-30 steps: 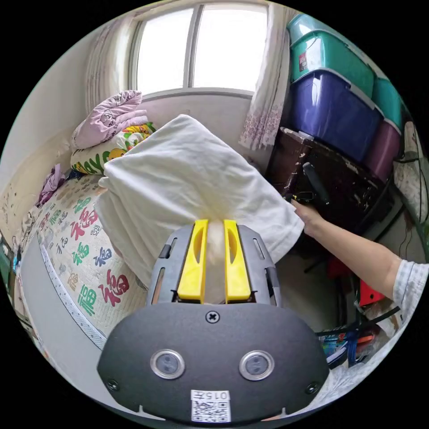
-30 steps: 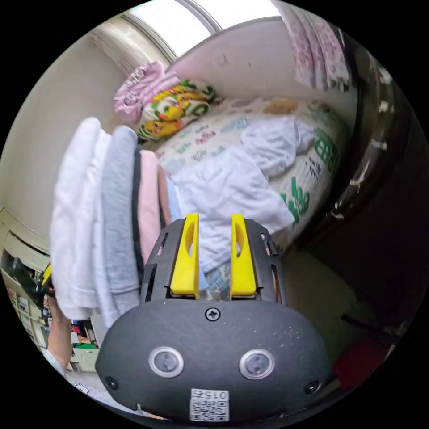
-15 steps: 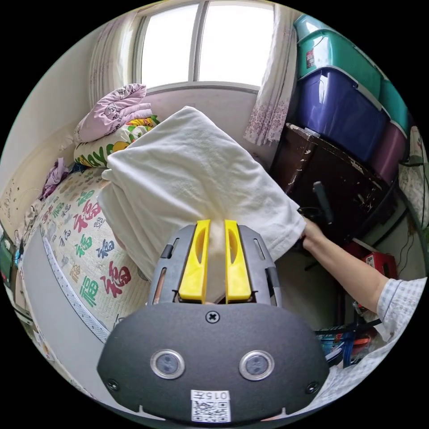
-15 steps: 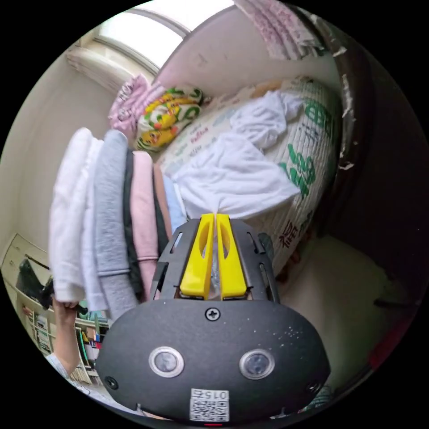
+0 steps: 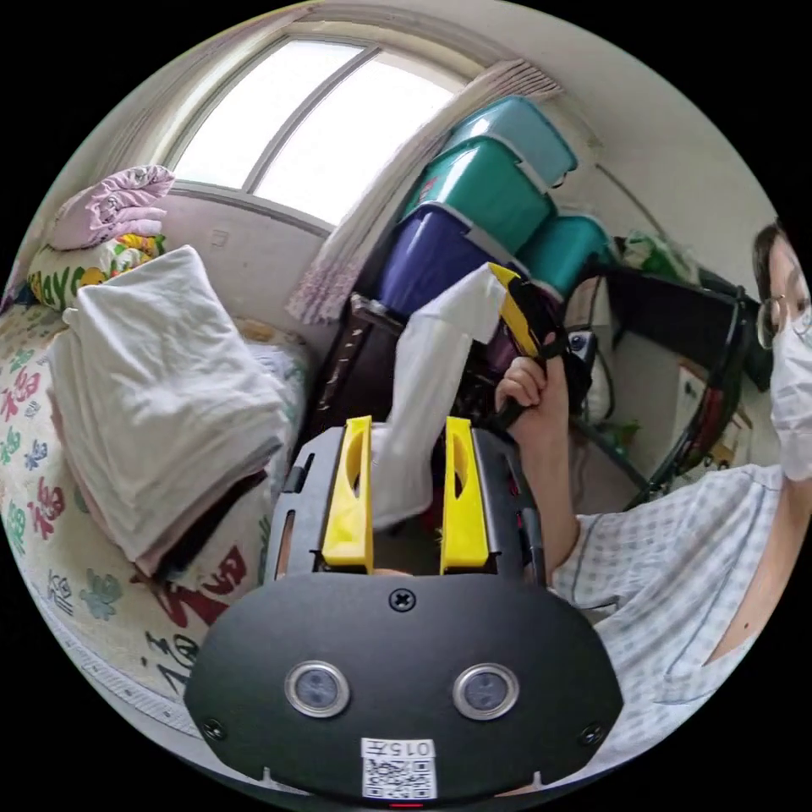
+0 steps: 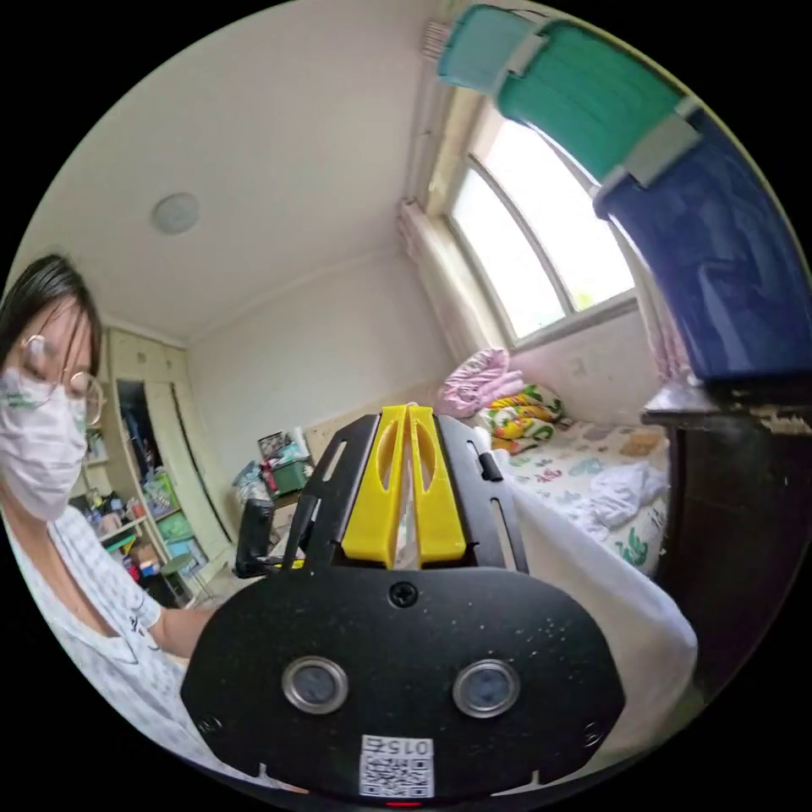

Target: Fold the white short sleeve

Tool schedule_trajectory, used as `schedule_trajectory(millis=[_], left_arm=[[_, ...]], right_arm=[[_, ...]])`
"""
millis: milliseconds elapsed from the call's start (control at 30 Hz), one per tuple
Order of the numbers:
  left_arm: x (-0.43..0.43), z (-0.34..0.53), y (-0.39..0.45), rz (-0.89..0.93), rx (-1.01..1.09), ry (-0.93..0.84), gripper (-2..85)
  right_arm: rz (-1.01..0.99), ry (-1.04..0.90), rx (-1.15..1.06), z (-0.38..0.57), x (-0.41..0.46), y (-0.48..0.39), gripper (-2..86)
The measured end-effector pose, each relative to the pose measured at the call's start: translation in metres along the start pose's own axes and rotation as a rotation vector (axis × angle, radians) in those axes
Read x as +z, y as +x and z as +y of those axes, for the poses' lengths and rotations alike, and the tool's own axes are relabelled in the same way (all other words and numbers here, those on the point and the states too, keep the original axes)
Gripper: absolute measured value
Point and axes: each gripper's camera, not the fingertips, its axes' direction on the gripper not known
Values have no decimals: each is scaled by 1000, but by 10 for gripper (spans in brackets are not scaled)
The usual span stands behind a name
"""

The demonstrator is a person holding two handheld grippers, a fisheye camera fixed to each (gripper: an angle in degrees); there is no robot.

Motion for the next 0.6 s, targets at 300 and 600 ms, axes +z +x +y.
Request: schedule_trajectory(millis=[300,600], left_arm=[[-88,137,25,33,-102,-3,173],[-270,286,2,4,-306,467,15]], right_arm=[[-413,95,-151,-103,42,-117,-4],[-577,171,-243,-190,113,-202,-4]])
